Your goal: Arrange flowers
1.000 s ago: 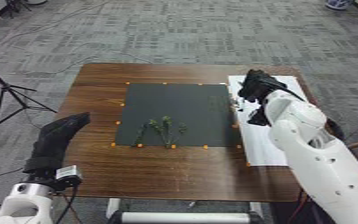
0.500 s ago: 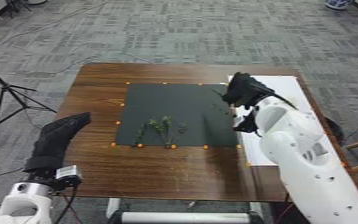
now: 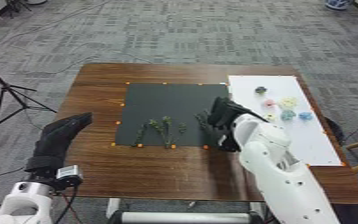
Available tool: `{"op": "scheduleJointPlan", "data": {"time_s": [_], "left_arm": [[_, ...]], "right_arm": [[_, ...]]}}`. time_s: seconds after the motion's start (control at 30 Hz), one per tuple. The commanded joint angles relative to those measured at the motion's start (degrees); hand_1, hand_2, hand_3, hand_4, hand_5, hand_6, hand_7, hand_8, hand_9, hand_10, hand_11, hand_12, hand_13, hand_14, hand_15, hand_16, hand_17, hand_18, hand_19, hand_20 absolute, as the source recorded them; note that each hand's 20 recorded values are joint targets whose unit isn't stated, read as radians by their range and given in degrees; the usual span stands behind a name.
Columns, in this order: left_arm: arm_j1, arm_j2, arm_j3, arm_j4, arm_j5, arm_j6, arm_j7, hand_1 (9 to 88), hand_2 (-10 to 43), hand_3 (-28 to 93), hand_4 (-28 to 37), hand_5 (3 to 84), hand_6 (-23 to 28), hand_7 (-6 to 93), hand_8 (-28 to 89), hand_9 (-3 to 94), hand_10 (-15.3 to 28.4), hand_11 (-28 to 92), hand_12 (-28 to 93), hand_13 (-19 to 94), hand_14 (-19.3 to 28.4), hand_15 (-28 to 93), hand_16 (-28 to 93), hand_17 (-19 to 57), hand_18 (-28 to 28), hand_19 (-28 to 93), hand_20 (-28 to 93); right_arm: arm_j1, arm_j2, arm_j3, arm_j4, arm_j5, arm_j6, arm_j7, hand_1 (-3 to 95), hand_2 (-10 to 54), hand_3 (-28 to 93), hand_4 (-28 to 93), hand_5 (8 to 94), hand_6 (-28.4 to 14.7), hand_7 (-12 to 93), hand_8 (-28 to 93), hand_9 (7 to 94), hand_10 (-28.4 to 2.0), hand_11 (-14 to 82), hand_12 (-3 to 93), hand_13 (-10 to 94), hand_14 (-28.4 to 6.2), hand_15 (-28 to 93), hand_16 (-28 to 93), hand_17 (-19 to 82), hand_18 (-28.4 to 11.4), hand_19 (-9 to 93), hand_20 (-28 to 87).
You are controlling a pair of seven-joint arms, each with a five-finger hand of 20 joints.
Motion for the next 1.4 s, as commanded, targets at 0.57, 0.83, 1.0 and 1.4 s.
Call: {"op": "scheduleJointPlan", "data": {"time_s": [0.57,0.83,1.0,1.4], "left_arm": [[1.8,-0.96,-0.83,-0.9,-0.18,-1.47,-0.78,27.6,-4.1,69,-18.5,50.7,4.3,13.6,-8,42.9,13.0,18,11,30,14.6,8,3,1.6,11.0,4,15],[1.0,-0.94,-0.28,-0.6,-0.06,-2.03,-1.41,27.5,-4.2,69,-18.5,50.7,4.4,13.4,-8,42.8,13.0,18,11,30,14.7,8,3,1.6,11.0,4,15],[-0.1,-0.79,0.1,-0.19,0.28,-2.9,-1.9,27.5,-4.1,69,-18.5,50.4,4.3,13.4,-8,42.6,12.9,18,11,30,14.6,8,3,1.4,11.1,4,15],[-1.1,-0.51,0.32,0.72,0.44,-1.22,-1.44,27.8,-3.8,68,-18.6,50.5,4.3,13.6,-8,42.6,13.0,18,11,30,14.6,8,3,1.3,11.2,4,15]], "right_arm": [[-5.4,4.5,8.1,-9.6,10.9,-6.5,0.6,19.0,3.9,62,-3,83.2,-4.3,30,-3,93.7,-12.5,39.4,21.5,94,-0.7,65,19,65,-17.3,93,40],[-11.1,3.8,10.4,-11.2,20.6,-3.5,0.2,18.6,13.5,56,-5,78.1,-6.7,17,-2,91.5,-15.2,16.2,19.5,94,-2.8,54,22,62,-17.2,93,36],[-11.2,3.3,9.8,-9.9,20.6,-2.7,-0.8,17.0,13.7,55,-7,76.2,-5.9,15,-3,85.9,-16.9,12.0,17.5,94,-6.6,46,28,58,-18.5,93,36],[-10.7,2.1,8.1,-8.3,20.5,-1.9,-2.2,16.2,12.8,57,-7,75.7,-5.9,14,-4,84.3,-17.0,11.7,16.3,94,-7.0,44,31,57,-18.9,93,36]]}}
